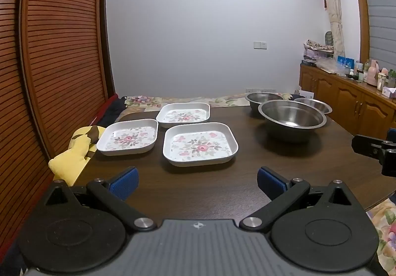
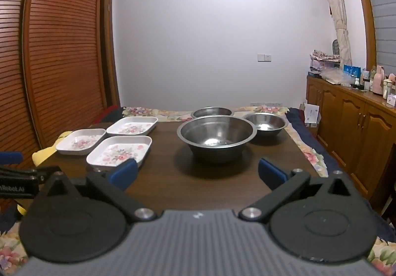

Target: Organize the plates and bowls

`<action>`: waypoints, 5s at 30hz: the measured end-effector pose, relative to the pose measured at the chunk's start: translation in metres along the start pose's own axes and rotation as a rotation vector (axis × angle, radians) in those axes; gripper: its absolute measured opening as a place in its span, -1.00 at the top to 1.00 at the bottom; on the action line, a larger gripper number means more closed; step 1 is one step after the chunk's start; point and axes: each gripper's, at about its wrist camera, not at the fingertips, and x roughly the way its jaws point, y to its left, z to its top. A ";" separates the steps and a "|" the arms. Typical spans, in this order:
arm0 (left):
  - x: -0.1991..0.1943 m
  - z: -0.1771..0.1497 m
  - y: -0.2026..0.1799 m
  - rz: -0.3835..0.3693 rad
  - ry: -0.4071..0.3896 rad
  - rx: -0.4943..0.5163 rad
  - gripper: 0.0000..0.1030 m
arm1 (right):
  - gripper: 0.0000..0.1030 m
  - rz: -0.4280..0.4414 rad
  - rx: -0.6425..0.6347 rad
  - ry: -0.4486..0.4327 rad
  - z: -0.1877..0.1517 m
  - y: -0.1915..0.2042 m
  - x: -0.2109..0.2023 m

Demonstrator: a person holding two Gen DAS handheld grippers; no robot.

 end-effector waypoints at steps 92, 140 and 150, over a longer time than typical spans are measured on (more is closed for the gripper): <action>0.078 0.006 0.027 -0.003 0.108 0.027 -1.00 | -1.00 0.112 -0.030 0.049 0.013 0.019 0.065; 0.207 0.033 0.103 -0.215 0.241 -0.077 0.16 | -0.04 0.260 -0.079 0.351 0.018 0.090 0.210; 0.227 0.031 0.099 -0.216 0.276 -0.082 0.51 | 0.36 0.240 -0.067 0.372 0.015 0.086 0.223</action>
